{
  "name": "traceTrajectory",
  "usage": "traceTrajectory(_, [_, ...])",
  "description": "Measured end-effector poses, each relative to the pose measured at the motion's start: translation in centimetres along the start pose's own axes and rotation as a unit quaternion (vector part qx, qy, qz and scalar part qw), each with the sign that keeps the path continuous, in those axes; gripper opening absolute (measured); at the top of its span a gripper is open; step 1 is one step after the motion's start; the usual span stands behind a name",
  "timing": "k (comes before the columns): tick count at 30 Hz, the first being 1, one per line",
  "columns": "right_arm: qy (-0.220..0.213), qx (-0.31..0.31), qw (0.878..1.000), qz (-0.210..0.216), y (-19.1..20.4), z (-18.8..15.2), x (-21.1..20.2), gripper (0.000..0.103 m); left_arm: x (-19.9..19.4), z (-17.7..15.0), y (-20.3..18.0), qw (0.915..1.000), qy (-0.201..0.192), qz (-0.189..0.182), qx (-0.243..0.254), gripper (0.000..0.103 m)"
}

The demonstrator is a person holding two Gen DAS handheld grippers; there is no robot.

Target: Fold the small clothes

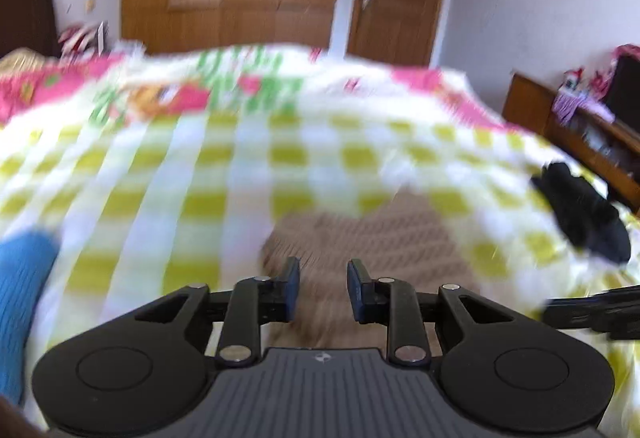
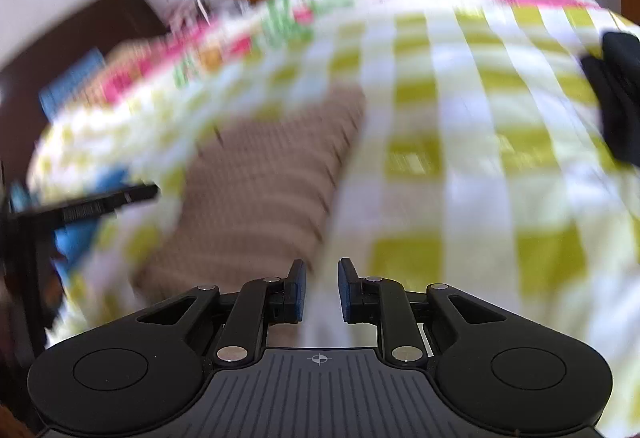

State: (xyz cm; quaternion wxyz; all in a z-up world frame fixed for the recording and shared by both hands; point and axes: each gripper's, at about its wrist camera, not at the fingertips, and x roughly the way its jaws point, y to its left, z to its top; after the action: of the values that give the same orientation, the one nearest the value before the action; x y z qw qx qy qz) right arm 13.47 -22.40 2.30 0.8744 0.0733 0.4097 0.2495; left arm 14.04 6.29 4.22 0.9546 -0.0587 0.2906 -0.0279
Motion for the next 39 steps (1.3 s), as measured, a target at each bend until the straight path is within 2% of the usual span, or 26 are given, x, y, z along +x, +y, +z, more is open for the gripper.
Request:
traceTrajectory(2, [-0.040,-0.017,0.999,-0.009,1.1,1.2,1.7,0.019,1.9,0.6,-1.7,0.9997,-0.018,-0.009,0.017,0.041])
traceTrajectory(4, [-0.065,-0.034,0.997,-0.029,2.1,2.0,4.0,0.019,4.7,0.4,-2.6,0.9994,-0.017,-0.008,0.030,0.041])
traceTrajectory(7, [-0.072,-0.040,0.996,-0.019,2.6,2.4,7.2,0.019,8.7,-1.1,-0.7,0.9991,0.033,0.022,0.015,0.041])
traceTrajectory(8, [-0.066,-0.040,0.997,-0.021,2.5,2.3,8.2,0.019,9.3,-1.8,0.5,0.9987,0.039,0.031,0.005,0.043])
traceTrajectory(9, [-0.069,-0.039,0.996,-0.028,2.2,2.1,8.7,0.019,9.3,-2.2,1.6,0.9990,0.038,0.022,-0.005,0.043])
traceTrajectory(11, [-0.067,-0.012,0.998,-0.018,0.7,1.8,9.2,0.021,8.9,-2.8,2.5,0.9993,0.033,0.014,-0.008,0.044])
traceTrajectory(15, [-0.058,0.036,0.998,-0.009,-0.1,1.7,8.7,0.025,7.1,-2.5,2.0,0.9987,0.039,0.028,-0.016,0.043])
traceTrajectory(18, [-0.076,0.034,0.996,-0.014,1.2,1.4,6.0,0.032,3.9,-3.0,1.4,0.9988,0.030,0.021,-0.032,0.043])
traceTrajectory(21, [-0.075,0.027,0.997,0.006,2.2,-0.2,3.8,0.032,1.5,-4.8,0.7,0.9988,0.044,0.015,-0.019,0.043])
traceTrajectory(24, [-0.050,-0.013,0.999,-0.013,3.7,-2.4,3.8,0.032,1.9,-7.1,0.8,0.9949,0.095,0.025,-0.021,0.045])
traceTrajectory(27, [0.000,-0.016,0.999,-0.043,3.8,-3.9,5.9,0.032,1.4,-8.0,0.2,0.9939,0.102,0.039,-0.008,0.047])
traceTrajectory(33, [-0.022,-0.008,0.999,-0.043,4.3,-4.3,3.4,0.032,-0.1,-7.8,-0.5,0.9930,0.109,0.044,-0.011,0.048])
traceTrajectory(36, [0.011,-0.015,0.998,-0.067,4.5,-5.0,4.4,0.032,-0.5,-8.2,-0.5,0.9912,0.123,0.046,-0.014,0.048])
traceTrajectory(39, [0.005,-0.003,0.998,-0.063,4.8,-5.2,3.4,0.032,-1.9,-8.2,-1.0,0.9924,0.115,0.044,-0.010,0.049])
